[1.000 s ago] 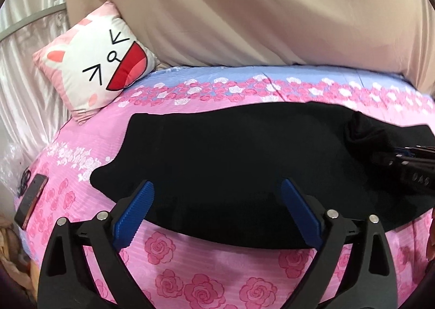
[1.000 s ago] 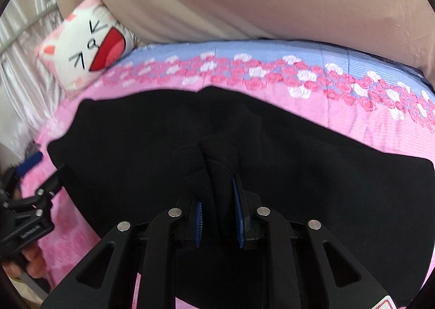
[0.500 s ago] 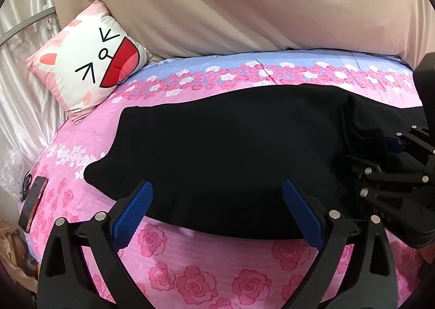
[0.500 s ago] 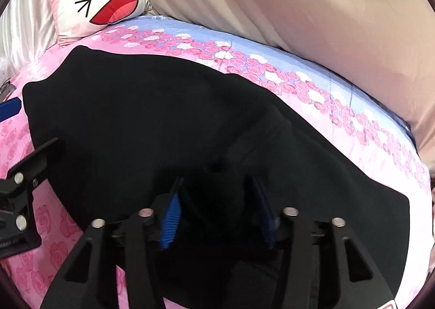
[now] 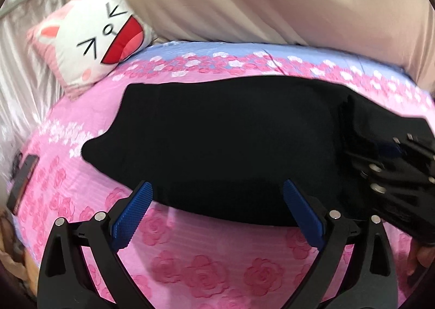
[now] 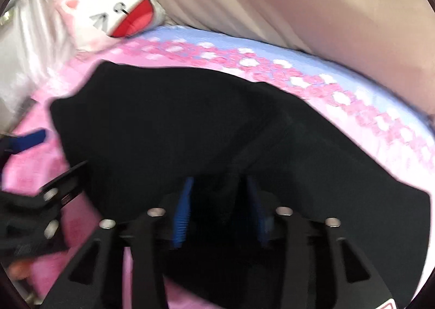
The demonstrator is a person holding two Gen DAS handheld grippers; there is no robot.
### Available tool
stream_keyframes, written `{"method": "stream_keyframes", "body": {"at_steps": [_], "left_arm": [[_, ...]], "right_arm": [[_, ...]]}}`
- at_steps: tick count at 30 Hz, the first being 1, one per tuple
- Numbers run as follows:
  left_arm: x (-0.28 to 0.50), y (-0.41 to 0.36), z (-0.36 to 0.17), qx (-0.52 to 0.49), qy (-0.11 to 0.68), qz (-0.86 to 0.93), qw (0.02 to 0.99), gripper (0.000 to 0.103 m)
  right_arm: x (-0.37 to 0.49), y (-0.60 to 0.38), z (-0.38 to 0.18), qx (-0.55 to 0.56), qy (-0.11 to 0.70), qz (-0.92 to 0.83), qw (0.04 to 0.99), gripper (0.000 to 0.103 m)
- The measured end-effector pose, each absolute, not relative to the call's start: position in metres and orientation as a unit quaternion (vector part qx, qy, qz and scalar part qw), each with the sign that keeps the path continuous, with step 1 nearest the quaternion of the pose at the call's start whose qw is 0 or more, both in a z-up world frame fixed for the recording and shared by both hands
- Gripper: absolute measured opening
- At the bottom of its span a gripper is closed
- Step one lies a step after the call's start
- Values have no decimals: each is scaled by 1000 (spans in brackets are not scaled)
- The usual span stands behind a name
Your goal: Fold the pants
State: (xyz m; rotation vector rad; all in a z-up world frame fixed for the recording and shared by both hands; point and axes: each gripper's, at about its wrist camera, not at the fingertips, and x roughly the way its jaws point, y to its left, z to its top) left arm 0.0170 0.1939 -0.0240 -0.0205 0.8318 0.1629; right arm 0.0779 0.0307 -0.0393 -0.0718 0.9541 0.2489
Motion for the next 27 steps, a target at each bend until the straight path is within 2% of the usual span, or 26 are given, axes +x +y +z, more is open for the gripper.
{"method": "stream_keyframes", "body": {"at_steps": [3, 8, 13, 15, 16, 19, 21, 22, 24, 25, 27], "left_arm": [[6, 235, -16, -63, 390, 97, 914, 95], [-2, 304, -18, -152, 395, 152, 893, 95], [4, 297, -17, -128, 393, 169, 895, 95], [11, 286, -19, -133, 401, 154, 893, 95], [14, 281, -20, -139, 406, 142, 892, 95], [19, 276, -23, -159, 416, 124, 887, 95], [15, 278, -21, -162, 415, 129, 886, 95], [13, 280, -20, -162, 414, 132, 886, 95], [8, 289, -20, -163, 413, 143, 884, 95], [7, 294, -19, -165, 413, 148, 884, 95], [4, 304, -19, -169, 410, 156, 882, 95]], "right_arm": [[59, 5, -22, 22, 443, 136, 886, 45], [22, -66, -7, 82, 427, 56, 899, 46], [15, -81, -5, 77, 437, 38, 895, 48], [24, -56, -5, 58, 436, 80, 895, 54], [29, -45, -5, 44, 433, 99, 895, 64], [50, -2, -17, -26, 429, 137, 892, 67], [62, 17, -33, -63, 440, 138, 885, 61], [68, 22, -43, -75, 451, 132, 879, 41], [77, 25, -48, -88, 443, 120, 884, 19], [78, 25, -44, -82, 443, 122, 884, 15], [85, 28, -30, -68, 432, 118, 891, 15]]}}
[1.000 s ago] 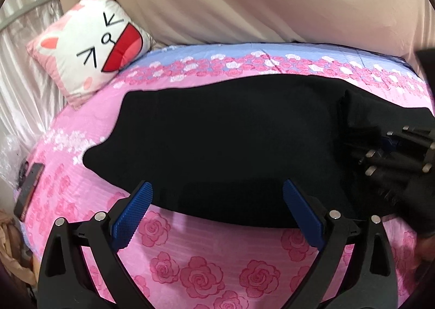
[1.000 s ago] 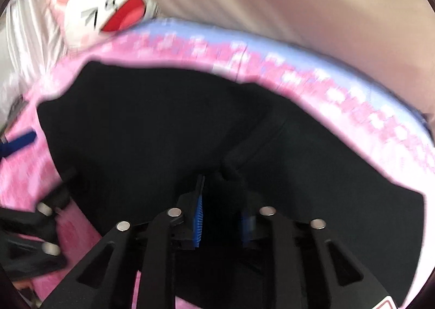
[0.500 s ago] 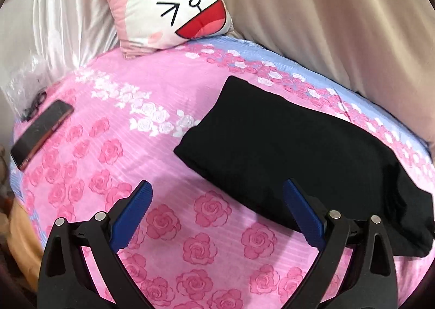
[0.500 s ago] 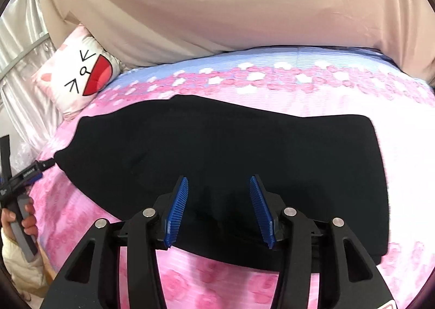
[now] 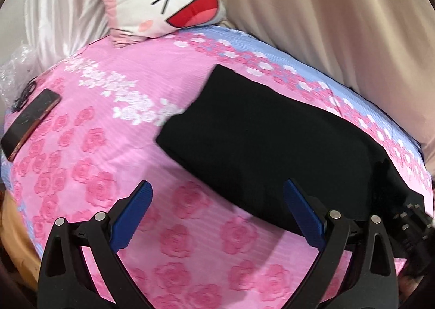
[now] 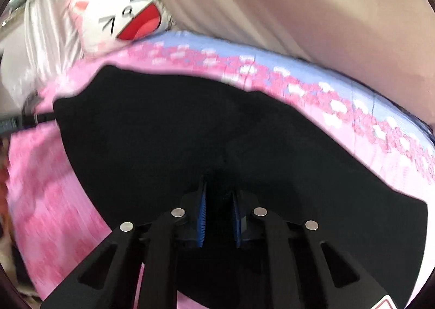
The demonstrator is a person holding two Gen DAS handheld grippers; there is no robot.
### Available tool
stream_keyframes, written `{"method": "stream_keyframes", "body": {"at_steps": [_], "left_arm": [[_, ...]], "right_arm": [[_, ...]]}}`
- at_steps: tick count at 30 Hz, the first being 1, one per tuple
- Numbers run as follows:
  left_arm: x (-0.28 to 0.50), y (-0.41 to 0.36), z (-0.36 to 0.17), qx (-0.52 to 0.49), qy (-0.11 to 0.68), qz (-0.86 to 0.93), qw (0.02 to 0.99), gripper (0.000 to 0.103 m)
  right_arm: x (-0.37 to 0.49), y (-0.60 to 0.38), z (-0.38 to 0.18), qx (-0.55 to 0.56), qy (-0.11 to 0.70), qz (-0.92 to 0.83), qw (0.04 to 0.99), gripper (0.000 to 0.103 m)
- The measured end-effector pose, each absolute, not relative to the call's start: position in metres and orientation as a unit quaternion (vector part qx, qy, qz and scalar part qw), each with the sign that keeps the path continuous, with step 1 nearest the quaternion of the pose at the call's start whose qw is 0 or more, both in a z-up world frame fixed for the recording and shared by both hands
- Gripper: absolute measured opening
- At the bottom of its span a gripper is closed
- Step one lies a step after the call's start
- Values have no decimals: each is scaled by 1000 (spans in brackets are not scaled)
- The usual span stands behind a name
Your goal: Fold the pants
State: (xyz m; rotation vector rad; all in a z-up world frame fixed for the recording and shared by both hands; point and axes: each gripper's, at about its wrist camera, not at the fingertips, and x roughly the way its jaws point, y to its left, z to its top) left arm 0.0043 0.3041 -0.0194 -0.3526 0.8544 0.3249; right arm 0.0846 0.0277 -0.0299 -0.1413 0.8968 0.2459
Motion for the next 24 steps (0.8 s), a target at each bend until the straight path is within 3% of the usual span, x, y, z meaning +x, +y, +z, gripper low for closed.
{"method": "stream_keyframes", "body": {"at_steps": [3, 7, 9, 13, 14, 17, 19, 21, 24], "left_arm": [[8, 315, -26, -188, 411, 154, 879, 95], [25, 326, -44, -247, 426, 128, 861, 95], [29, 331, -50, -280, 427, 112, 853, 95], [34, 338, -52, -311, 403, 104, 855, 94], [37, 339, -53, -318, 398, 98, 855, 94], [47, 340, -53, -324, 394, 111, 853, 75], [54, 339, -53, -315, 400, 125, 852, 41], [60, 338, -52, -317, 404, 121, 849, 22], [61, 325, -34, -294, 389, 132, 863, 17]], "right_arm": [[95, 35, -33, -60, 439, 131, 887, 18], [94, 20, -44, -1, 446, 152, 882, 40], [78, 10, -30, 20, 425, 157, 891, 44], [39, -35, -11, 46, 378, 116, 917, 64], [28, -49, -9, 49, 369, 99, 923, 65], [0, -85, -9, 63, 354, 49, 932, 66], [-13, -104, -11, 91, 355, 37, 930, 66], [-26, -121, -15, 121, 361, 32, 924, 67], [-43, -142, -23, 156, 370, 26, 915, 69]]}}
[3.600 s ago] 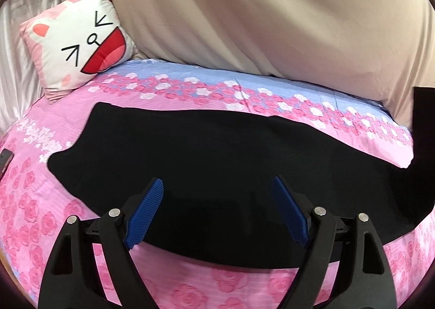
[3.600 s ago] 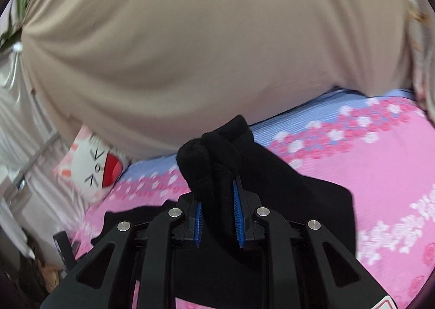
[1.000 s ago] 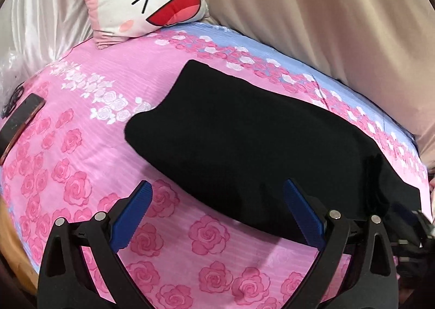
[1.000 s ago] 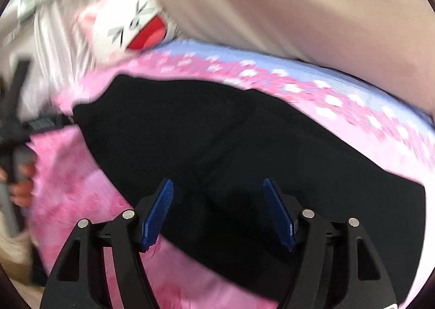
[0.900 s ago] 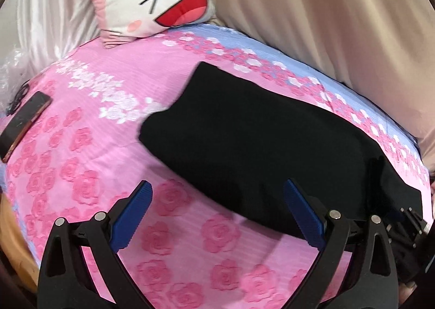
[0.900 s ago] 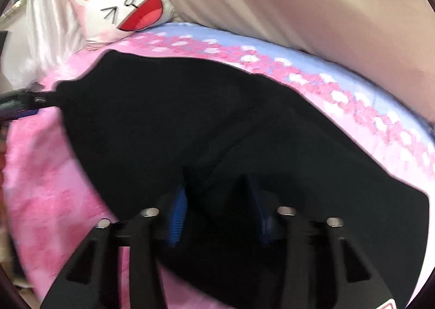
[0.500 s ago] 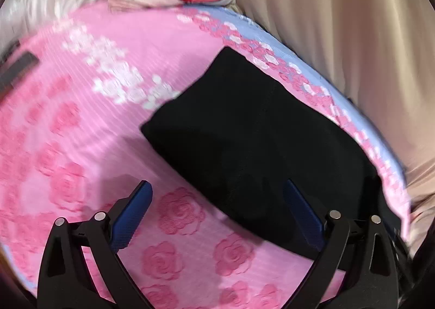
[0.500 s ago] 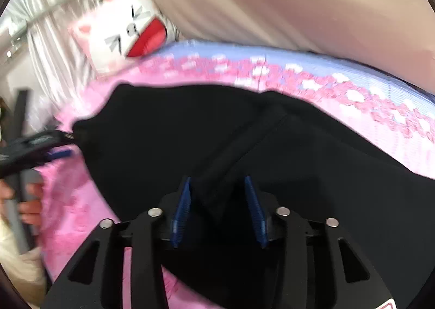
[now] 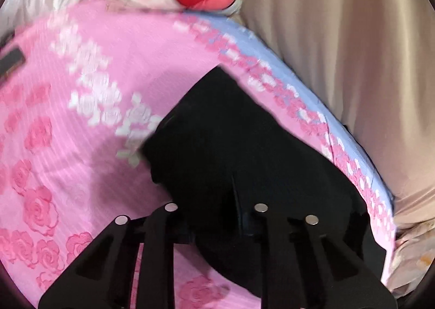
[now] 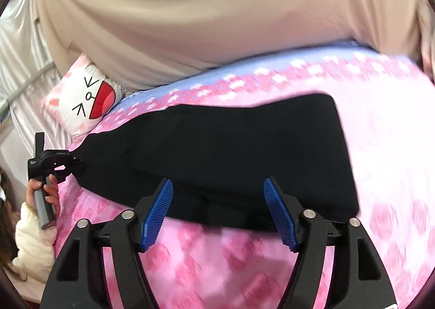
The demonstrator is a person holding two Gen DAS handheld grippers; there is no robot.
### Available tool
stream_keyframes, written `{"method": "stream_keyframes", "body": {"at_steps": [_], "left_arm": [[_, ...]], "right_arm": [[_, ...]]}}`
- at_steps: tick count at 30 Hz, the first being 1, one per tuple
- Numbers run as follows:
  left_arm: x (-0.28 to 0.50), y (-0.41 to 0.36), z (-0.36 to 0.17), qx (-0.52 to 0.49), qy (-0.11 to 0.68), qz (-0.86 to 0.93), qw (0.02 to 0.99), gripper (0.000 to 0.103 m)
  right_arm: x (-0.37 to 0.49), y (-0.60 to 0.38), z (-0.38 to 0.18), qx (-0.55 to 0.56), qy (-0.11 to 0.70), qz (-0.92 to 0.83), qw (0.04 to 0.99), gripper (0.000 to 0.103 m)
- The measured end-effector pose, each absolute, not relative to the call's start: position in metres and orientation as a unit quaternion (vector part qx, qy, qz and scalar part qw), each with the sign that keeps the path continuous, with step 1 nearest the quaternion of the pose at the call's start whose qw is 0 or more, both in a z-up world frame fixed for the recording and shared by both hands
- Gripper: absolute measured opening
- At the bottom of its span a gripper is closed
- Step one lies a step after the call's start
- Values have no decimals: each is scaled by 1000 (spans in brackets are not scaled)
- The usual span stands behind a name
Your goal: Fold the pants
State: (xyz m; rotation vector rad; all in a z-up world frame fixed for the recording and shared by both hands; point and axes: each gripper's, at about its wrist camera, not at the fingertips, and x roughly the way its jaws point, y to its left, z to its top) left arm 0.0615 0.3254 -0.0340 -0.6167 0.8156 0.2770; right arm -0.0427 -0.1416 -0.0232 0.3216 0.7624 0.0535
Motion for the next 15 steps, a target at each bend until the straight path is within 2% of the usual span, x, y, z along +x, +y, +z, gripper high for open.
{"method": "stream_keyframes", "body": {"at_steps": [9, 15], "left_arm": [[62, 191, 95, -124, 290, 46, 948, 17], [67, 87, 123, -55, 280, -41, 958, 16]], "right_arm": [[-61, -176, -34, 258, 333, 60, 905, 69], [-69, -185, -31, 279, 309, 85, 905, 69]]}}
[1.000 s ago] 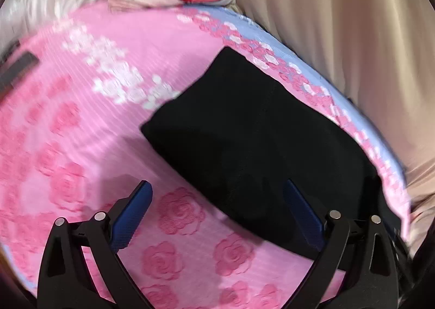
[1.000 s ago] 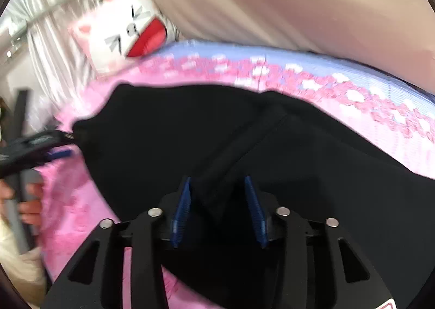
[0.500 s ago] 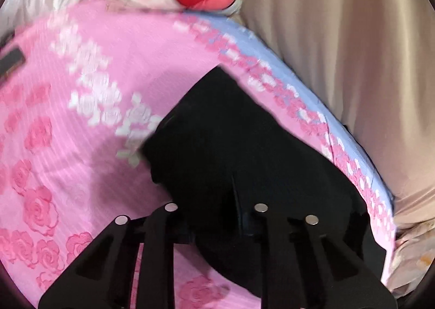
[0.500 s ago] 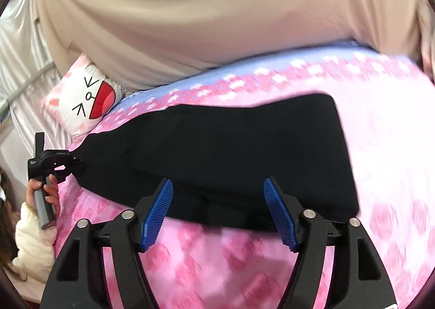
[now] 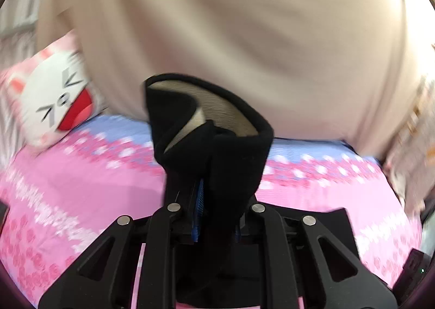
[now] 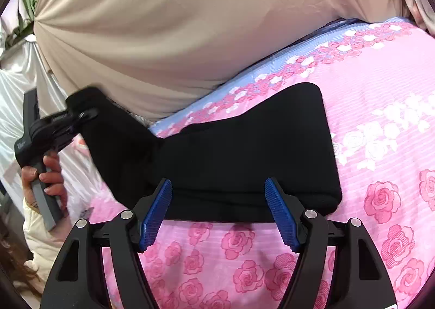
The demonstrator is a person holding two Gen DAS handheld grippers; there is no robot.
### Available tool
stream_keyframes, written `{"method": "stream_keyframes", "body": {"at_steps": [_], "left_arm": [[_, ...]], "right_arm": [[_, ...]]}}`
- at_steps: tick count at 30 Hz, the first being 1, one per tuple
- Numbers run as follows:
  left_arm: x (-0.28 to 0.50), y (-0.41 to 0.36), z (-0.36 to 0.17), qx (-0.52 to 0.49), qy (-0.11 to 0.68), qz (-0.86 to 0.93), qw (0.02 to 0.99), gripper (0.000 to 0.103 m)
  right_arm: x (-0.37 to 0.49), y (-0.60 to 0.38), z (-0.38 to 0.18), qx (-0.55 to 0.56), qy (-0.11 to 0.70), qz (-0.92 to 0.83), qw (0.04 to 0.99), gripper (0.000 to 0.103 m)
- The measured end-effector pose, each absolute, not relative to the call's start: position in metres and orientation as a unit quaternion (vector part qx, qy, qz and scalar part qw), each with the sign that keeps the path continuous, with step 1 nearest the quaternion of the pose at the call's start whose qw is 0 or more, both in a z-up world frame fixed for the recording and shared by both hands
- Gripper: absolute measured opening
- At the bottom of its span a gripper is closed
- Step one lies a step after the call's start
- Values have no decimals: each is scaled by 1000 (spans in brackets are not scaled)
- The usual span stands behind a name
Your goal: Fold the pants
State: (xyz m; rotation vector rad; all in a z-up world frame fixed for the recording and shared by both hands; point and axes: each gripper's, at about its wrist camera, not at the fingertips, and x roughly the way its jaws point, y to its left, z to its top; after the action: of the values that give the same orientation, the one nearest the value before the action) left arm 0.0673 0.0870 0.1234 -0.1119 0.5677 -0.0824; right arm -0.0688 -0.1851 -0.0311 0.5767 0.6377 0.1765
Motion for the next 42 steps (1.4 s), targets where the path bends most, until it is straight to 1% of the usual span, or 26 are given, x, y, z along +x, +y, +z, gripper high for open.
{"method": "stream_keyframes", "body": {"at_steps": [4, 6, 13, 16, 18, 20, 22, 23, 24, 25, 26, 29, 30, 31, 32, 34, 36, 40, 41, 42], "left_arm": [[68, 26, 120, -20, 292, -91, 952, 16], [69, -1, 116, -6, 301, -113, 947, 16], [58, -79, 78, 51, 344, -155, 925, 16], [56, -100, 57, 75, 361, -150, 917, 16], [57, -110, 38, 93, 389, -153, 904, 18], [53, -116, 24, 111, 404, -150, 895, 23], [44, -115, 14, 123, 417, -152, 888, 42], [40, -112, 13, 122, 418, -151, 888, 43], [35, -104, 15, 118, 416, -158, 888, 54], [29, -96, 20, 111, 414, -164, 889, 82], [24, -89, 25, 102, 409, -165, 892, 92], [-2, -48, 55, 82, 362, -157, 915, 94], [-6, -36, 63, 79, 350, -144, 922, 96], [-9, -21, 69, 74, 340, -123, 929, 98], [-9, -3, 72, 66, 338, -97, 934, 98], [-6, 20, 69, 50, 344, -70, 935, 98], [4, 45, 58, 31, 370, -38, 928, 98], [14, 70, 40, 19, 403, -15, 915, 98], [14, 74, 38, 19, 407, -12, 913, 98], [17, 76, 33, 21, 412, -5, 911, 98]], "right_arm": [[-74, -196, -31, 305, 291, 77, 903, 69], [-82, -205, -29, 320, 270, 55, 907, 69], [-113, -248, -35, 411, 192, -27, 891, 70], [-114, -257, -41, 439, 190, -24, 878, 70], [-113, -257, -42, 441, 196, -17, 876, 70], [-108, -257, -41, 433, 203, -11, 878, 70], [-103, -253, -39, 425, 209, -1, 881, 72], [-103, -252, -39, 424, 213, 5, 881, 72], [-101, -251, -39, 423, 215, 9, 880, 72], [-100, -250, -39, 423, 218, 16, 880, 76], [-98, -250, -39, 423, 224, 27, 878, 78], [-91, -242, -37, 406, 254, 45, 877, 78], [-87, -238, -33, 397, 267, 55, 876, 78], [-82, -236, -32, 394, 278, 67, 874, 82], [-76, -233, -32, 394, 291, 79, 868, 82], [-59, -226, -36, 403, 321, 101, 851, 82], [-40, -222, -44, 411, 350, 106, 835, 82], [-22, -211, -46, 381, 383, 76, 839, 81], [-18, -205, -43, 362, 385, 71, 846, 70], [-15, -201, -42, 349, 390, 68, 850, 55]]}}
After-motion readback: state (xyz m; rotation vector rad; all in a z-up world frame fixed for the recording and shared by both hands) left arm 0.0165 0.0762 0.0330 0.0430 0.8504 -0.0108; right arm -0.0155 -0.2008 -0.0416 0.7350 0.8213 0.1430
